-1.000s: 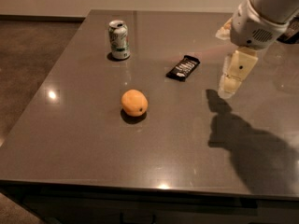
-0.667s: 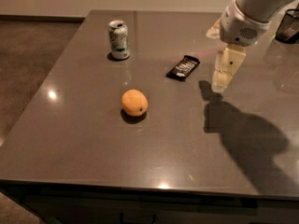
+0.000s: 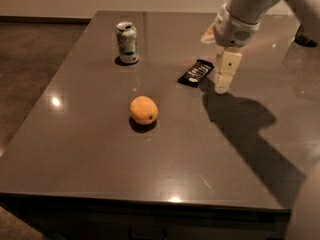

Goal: Move rxbar chocolate near 7up can

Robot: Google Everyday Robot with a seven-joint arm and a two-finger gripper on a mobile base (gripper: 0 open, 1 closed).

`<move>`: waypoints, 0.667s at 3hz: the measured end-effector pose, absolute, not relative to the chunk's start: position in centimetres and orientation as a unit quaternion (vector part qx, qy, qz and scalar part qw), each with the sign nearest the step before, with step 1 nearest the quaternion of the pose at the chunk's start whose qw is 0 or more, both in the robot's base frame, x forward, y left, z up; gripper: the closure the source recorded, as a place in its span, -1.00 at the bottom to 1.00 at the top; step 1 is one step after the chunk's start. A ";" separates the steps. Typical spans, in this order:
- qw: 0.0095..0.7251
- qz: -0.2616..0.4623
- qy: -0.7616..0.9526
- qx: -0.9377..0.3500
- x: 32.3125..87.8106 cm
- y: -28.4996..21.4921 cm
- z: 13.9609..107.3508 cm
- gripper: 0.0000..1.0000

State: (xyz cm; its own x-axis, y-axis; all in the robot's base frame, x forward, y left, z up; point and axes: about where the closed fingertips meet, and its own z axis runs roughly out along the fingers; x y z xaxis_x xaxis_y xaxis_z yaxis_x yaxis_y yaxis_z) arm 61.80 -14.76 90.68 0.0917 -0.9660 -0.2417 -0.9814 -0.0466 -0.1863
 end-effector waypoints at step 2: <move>0.111 0.030 0.614 -0.781 65.2 -12.8 87.0 -1.00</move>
Offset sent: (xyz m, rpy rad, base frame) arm 0.0342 0.0201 -0.0467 -0.1209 0.1132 0.2494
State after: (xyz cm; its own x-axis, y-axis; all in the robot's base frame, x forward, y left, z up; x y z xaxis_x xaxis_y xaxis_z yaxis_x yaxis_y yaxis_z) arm 65.16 -12.76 87.05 0.2433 -0.9525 -0.1833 -0.9658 -0.2205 -0.1364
